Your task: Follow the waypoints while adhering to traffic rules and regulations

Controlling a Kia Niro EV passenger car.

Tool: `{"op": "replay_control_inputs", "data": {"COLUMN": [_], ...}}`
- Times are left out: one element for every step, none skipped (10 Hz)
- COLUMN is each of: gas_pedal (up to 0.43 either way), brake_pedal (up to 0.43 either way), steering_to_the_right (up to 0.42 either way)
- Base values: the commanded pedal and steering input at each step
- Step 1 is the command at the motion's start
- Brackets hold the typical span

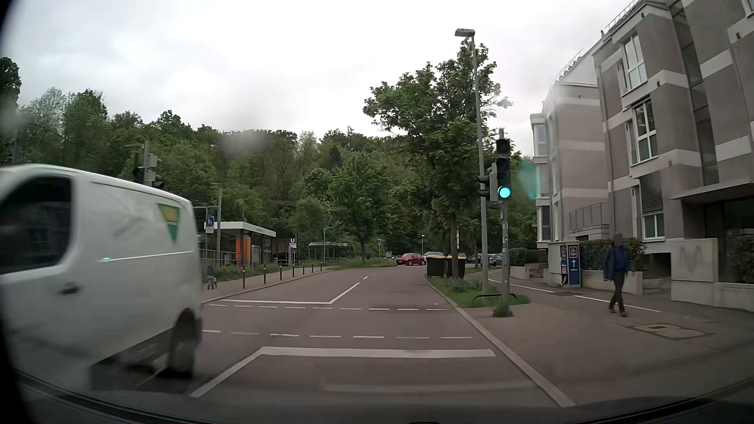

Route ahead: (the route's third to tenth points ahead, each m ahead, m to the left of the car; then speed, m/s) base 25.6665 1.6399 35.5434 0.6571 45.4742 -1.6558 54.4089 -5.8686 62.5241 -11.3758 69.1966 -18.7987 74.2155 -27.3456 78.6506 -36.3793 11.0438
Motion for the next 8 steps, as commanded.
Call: {"op": "replay_control_inputs", "data": {"gas_pedal": [0.079,0.087,0.087,0.087,0.087,0.087,0.087,0.087], "brake_pedal": [0.0,0.0,0.0,0.0,0.0,0.0,0.0,0.0], "steering_to_the_right": [-0.012,-0.004,-0.001,0.0,0.0,0.0,0.0,-0.001]}}
